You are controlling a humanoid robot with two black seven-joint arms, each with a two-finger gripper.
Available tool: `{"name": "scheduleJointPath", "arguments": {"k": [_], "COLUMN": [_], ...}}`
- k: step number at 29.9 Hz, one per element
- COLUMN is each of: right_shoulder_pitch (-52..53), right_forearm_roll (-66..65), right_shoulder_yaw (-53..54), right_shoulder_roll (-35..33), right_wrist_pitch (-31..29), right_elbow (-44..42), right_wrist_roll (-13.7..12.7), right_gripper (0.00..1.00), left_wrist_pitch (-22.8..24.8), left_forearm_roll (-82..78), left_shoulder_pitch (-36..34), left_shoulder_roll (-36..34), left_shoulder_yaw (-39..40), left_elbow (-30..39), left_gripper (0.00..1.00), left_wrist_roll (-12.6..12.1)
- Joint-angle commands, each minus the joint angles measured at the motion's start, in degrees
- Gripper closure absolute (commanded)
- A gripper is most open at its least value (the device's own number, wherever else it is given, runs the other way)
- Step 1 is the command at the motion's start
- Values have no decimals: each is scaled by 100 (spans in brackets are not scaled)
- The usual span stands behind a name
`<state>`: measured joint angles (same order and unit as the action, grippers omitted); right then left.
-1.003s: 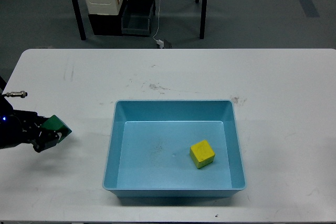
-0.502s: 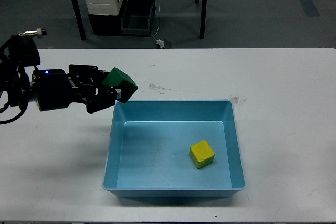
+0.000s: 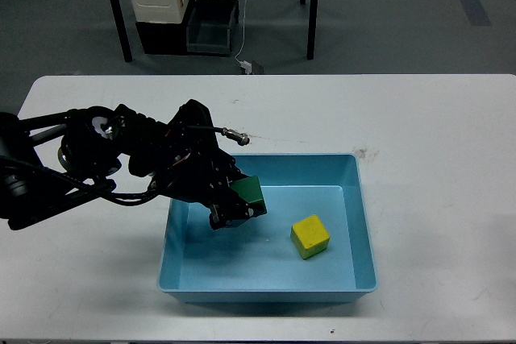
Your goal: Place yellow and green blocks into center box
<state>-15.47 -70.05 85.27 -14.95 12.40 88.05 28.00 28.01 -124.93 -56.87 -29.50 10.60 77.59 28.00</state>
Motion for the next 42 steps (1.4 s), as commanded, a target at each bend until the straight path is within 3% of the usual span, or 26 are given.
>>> {"name": "scheduleJointPath", "arguments": {"k": [1, 6, 11, 16, 24, 28, 32, 34, 35, 39, 42], "right_shoulder_pitch": [0, 27, 114, 728, 1459, 1442, 1372, 1267, 1179, 924, 774], "right_forearm_roll": [0, -9, 0, 585, 4407, 6288, 7074, 7163, 7172, 7180, 7364], "right_shoulder_yaw": [-11, -256, -617, -792, -758, -740, -731, -723, -705, -696, -705], "right_shoulder_roll": [1, 0, 1, 9, 282, 291, 527, 712, 756, 774, 783], "right_wrist_pitch": [-1, -27, -70, -237, -1975, -2715, -2751, -2778, -2787, -2813, -2857], "right_elbow": [-7, 2, 89, 283, 274, 239, 212, 212, 221, 239, 265], "right_wrist_roll": [0, 0, 0, 0, -1181, -1867, -2088, -2115, -2115, -2115, -2115], "right_gripper": [0, 0, 0, 0, 0, 0, 0, 0, 0, 0, 0], "left_wrist_pitch": [-1, -1, -1, -1, -1, -1, -1, -1, -1, -59, -243], "left_forearm_roll": [-7, -7, 669, 3443, 6470, 8093, 9477, 9732, 10064, 11584, 12394], "left_shoulder_pitch": [70, 132, 106, 421, 1922, 3029, 4173, 4534, 4822, 5607, 5704], "left_shoulder_roll": [85, 85, 6, -20, 58, 67, 76, 207, 399, 1050, 1148], "left_shoulder_yaw": [-49, 30, 266, 1434, 3473, 3871, 4002, 4448, 4747, 5285, 5330], "left_elbow": [-121, -139, -60, -42, 45, 3, 212, 388, 380, 503, 582], "left_gripper": [25, 0, 0, 0, 0, 0, 0, 0, 0, 0, 0], "left_wrist_roll": [0, 0, 0, 0, 0, 0, 0, 0, -75, -1067, -1236]}}
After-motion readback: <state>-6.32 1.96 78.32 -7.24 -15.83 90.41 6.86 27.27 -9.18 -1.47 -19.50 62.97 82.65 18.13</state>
